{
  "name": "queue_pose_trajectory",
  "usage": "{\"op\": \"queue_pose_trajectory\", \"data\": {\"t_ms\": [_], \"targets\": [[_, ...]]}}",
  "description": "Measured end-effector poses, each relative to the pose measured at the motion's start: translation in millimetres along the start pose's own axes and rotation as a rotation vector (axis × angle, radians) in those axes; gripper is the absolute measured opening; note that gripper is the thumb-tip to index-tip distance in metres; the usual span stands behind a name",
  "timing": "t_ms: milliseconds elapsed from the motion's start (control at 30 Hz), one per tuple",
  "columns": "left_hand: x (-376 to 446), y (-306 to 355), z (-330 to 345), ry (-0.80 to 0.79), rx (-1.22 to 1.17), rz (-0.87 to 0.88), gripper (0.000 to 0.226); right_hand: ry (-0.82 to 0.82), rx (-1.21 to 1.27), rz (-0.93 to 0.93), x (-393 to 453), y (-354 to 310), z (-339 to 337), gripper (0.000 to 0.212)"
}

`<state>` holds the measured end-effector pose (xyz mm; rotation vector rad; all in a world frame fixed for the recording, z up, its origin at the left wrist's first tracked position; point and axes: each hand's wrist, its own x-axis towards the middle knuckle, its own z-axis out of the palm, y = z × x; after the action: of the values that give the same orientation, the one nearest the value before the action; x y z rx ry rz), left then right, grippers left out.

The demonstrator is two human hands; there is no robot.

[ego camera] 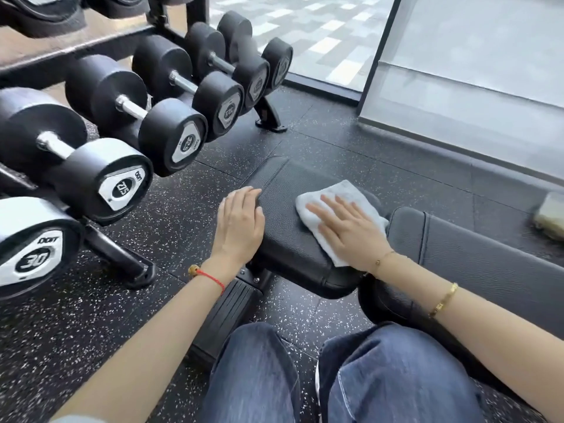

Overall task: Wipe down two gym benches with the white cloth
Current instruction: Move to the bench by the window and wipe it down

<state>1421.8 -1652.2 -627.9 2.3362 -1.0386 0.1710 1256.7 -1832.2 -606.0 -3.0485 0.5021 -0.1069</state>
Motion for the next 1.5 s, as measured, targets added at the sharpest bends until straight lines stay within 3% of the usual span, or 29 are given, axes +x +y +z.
{"op": "queue_pose_trajectory", "data": {"t_ms": [167,367,633,700,833,900,1033,1167,1267,1400,1500], "targets": [[4,7,12,0.013,0.079,-0.007,0.039,0.001,0.03,0.371,42,21,-5,0.049],[2,4,15,0.045,0.104,0.016,0.04,-0.016,0.053,-0.07,-22,-3,3,0.051],[-1,6,14,0.041,0.108,0.023,0.043,-0.011,0.101,0.294,81,33,-5,0.047],[-1,6,14,0.044,0.116,0.022,0.044,-0.023,0.079,0.249,95,18,-4,0.048],[-1,5,15,0.058,0.118,0.02,0.047,-0.027,0.009,-0.088,55,-4,2,0.05],[0,4,16,0.061,0.123,0.025,0.048,-0.018,0.011,-0.17,34,2,1,0.05],[0,4,19,0.056,0.135,0.021,0.048,-0.04,0.005,-0.002,75,22,-1,0.049],[1,5,18,0.044,0.131,0.022,0.048,-0.083,0.085,0.111,144,1,-1,0.05],[1,5,15,0.04,0.093,0.001,0.045,-0.065,0.015,-0.029,151,-30,2,0.05],[-12,-4,3,0.106,0.042,-0.057,0.038,-0.015,0.024,-0.331,95,-37,8,0.048],[-24,-20,-7,0.125,-0.008,-0.088,0.039,-0.052,0.021,-0.324,90,-15,3,0.047]]}}
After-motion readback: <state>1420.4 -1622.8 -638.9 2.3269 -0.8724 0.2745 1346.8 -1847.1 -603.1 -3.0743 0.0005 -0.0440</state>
